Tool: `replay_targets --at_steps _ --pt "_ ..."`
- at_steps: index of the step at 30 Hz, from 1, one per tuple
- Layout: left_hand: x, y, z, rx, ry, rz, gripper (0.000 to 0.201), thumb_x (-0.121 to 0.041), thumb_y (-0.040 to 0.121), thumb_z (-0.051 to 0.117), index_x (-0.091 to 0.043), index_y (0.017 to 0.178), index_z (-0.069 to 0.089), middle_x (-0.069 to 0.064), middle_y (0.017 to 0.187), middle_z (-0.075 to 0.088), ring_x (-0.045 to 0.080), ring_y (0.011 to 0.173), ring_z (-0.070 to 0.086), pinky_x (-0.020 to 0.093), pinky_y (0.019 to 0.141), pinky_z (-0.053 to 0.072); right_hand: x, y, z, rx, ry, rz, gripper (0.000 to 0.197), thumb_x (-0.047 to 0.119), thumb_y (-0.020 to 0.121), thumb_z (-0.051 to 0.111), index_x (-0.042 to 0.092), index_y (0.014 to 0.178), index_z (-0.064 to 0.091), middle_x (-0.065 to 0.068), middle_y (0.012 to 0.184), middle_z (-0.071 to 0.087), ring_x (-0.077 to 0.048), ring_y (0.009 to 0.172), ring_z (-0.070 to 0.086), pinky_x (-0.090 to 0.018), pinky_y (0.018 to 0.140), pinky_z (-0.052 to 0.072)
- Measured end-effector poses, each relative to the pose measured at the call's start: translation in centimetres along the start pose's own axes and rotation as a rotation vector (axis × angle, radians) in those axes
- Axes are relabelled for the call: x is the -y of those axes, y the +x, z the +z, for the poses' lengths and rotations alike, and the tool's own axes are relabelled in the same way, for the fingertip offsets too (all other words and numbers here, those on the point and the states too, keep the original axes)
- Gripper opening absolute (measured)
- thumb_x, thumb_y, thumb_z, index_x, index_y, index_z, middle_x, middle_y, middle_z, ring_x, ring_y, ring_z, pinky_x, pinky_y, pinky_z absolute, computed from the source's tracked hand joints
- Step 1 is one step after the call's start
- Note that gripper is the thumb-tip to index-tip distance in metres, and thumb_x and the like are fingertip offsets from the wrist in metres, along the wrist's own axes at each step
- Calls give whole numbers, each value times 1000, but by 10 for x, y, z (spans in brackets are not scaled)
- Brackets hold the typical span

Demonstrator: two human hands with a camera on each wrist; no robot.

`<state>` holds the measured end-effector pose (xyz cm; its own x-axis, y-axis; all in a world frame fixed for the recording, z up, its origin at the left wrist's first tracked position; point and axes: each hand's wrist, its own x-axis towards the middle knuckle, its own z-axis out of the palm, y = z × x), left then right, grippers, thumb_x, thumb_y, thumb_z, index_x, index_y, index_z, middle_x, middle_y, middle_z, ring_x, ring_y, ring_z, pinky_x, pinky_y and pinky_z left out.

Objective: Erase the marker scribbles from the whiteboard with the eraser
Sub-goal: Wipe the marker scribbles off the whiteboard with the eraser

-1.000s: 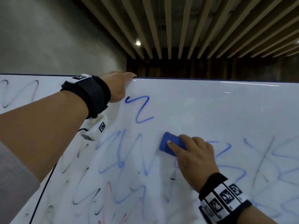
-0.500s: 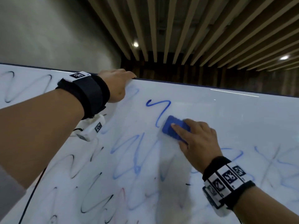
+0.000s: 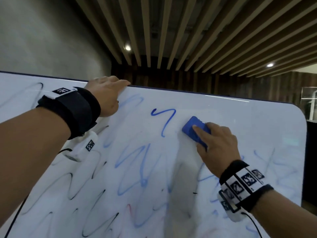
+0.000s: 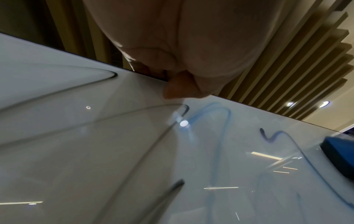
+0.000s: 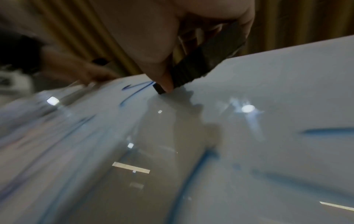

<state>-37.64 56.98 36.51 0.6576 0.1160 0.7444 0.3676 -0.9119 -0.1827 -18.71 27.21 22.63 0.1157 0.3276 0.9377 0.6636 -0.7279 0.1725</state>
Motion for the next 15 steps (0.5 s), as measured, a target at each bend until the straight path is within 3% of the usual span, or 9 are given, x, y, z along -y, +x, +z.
replay_targets --at_steps 4,6,9,10,12,14,15 --pt "-1 0 0 3 5 9 70 -19 92 56 -26 155 29 6 148 45 30 136 42 41 111 35 51 -41 13 147 15 -304 50 29 74 57 36 123 58 -2 119 58 -31 87 55 -40 70 43" --pt "0 0 -1 11 0 7 69 -19 92 56 -27 155 29 5 148 45 29 135 42 41 111 35 32 -23 8 122 43 -211 49 30 74 54 35 122 61 -3 119 61 -33 88 57 -41 70 46" --pt "1 0 -2 19 -5 6 69 -20 92 56 -28 155 29 4 147 46 29 133 44 41 110 35 1 2 2 10 38 85 54 24 74 71 30 126 63 -9 118 61 -39 90 57 -44 71 48" --pt "0 -1 -3 20 -5 7 69 -20 91 56 -28 155 29 4 147 46 28 133 44 42 110 35 7 -2 3 -4 56 86 55 24 72 73 30 126 63 -9 117 61 -39 88 57 -44 69 48" --pt "0 -1 -3 17 0 9 69 -20 91 56 -27 155 29 4 147 45 28 134 43 42 111 35 43 -22 12 22 73 -86 55 27 68 71 34 122 63 -5 112 61 -35 81 56 -39 65 45" --pt "0 -1 -4 15 4 13 70 -20 91 56 -27 156 28 4 148 45 28 135 43 41 112 35 82 -50 18 152 66 -327 54 29 69 69 37 122 59 0 114 59 -30 81 55 -37 65 40" --pt "0 -1 -4 16 6 13 70 -20 92 55 -27 156 27 4 148 45 27 135 42 41 112 34 84 -49 16 197 66 -371 54 30 70 68 38 122 57 1 116 58 -29 83 55 -37 67 40"
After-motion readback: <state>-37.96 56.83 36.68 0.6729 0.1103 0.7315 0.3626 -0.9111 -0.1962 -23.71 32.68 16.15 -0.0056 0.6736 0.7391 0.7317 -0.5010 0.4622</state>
